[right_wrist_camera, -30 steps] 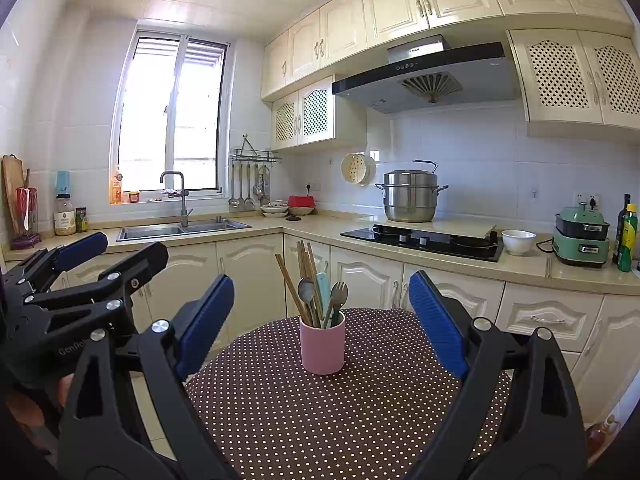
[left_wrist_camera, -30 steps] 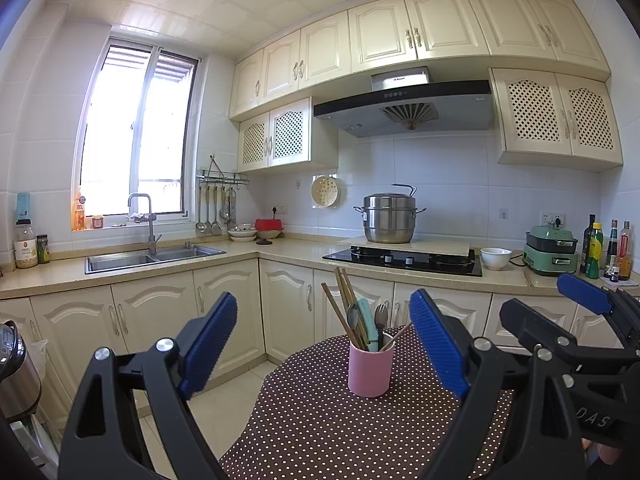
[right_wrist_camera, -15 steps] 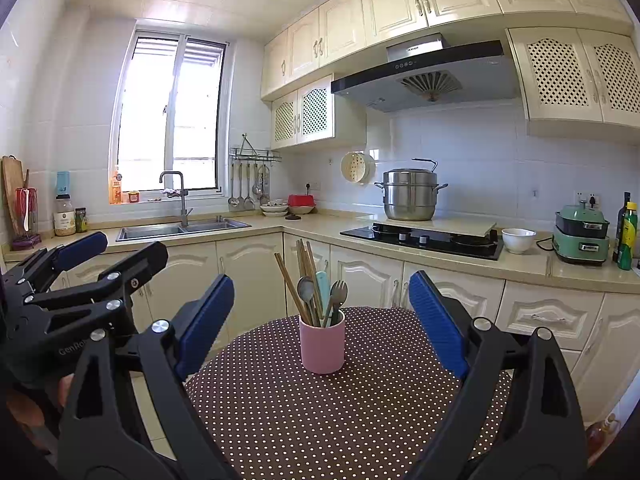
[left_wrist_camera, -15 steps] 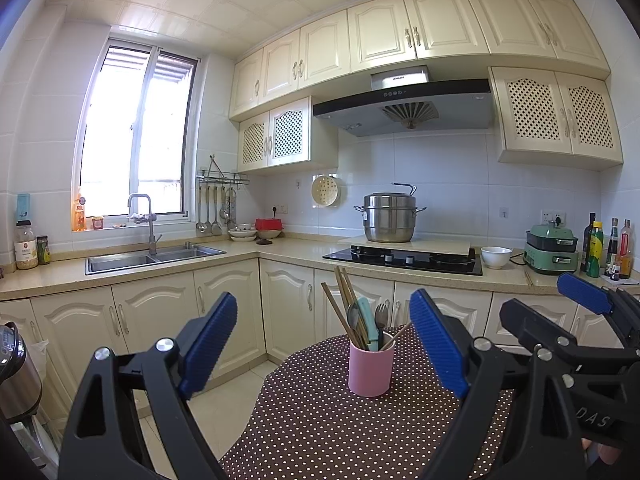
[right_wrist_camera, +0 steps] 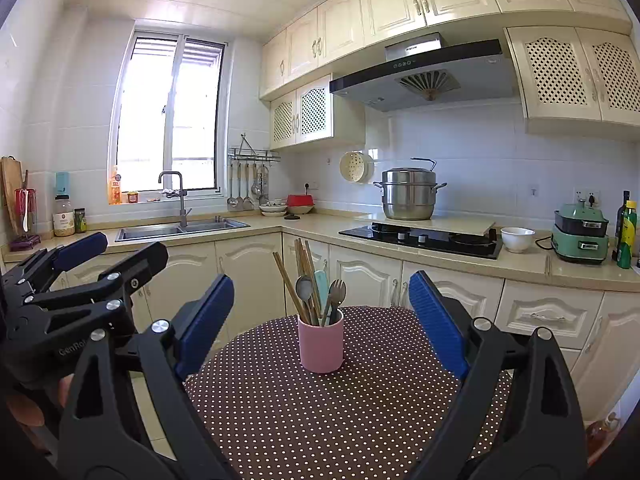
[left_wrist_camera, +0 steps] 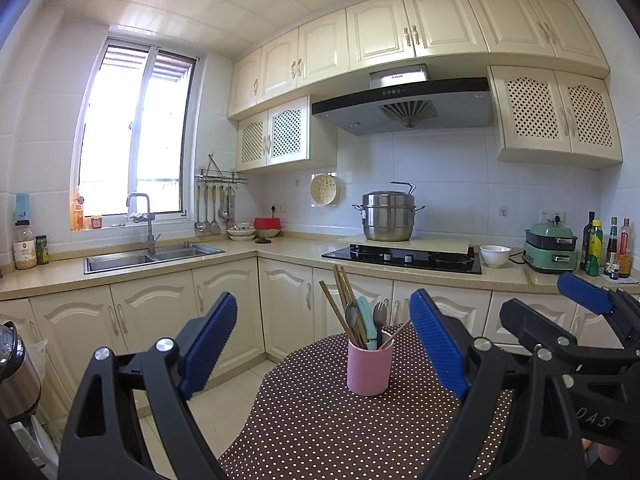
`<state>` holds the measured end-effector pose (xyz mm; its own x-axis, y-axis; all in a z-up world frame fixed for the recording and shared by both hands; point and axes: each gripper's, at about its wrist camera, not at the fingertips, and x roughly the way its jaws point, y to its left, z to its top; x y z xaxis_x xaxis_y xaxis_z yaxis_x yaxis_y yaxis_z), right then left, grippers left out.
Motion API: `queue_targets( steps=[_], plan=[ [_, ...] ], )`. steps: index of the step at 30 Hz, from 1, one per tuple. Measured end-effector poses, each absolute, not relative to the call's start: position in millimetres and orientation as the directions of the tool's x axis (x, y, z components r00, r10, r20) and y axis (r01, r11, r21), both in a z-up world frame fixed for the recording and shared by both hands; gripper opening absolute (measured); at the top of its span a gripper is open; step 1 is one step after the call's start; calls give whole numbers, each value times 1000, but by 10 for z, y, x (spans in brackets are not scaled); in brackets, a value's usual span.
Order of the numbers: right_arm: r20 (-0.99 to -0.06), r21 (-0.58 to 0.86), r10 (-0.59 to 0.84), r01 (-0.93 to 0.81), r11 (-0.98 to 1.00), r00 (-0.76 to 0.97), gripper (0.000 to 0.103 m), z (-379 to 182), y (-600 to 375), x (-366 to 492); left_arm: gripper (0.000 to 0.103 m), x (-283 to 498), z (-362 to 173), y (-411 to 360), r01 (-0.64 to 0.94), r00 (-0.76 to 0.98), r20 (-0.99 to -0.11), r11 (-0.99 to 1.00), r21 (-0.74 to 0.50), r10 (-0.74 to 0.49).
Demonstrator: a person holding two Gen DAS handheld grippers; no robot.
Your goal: Organize utensils
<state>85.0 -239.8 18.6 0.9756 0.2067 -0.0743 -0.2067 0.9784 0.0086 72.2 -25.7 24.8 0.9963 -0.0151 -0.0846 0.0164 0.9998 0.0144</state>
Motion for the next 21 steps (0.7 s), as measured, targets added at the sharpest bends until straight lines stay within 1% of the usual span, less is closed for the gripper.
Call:
queue_targets(
  steps=[9, 21],
  plan=[
    [-88, 18, 197, -196, 980, 976, 88, 106, -2422, 905, 87, 809, 190, -285, 21, 994, -105, 1000, 22, -18],
    [-85, 19, 194, -193, 981, 977, 89, 128, -2451, 1082, 87, 975, 202, -328, 13, 995, -104, 999, 35, -9]
  ],
)
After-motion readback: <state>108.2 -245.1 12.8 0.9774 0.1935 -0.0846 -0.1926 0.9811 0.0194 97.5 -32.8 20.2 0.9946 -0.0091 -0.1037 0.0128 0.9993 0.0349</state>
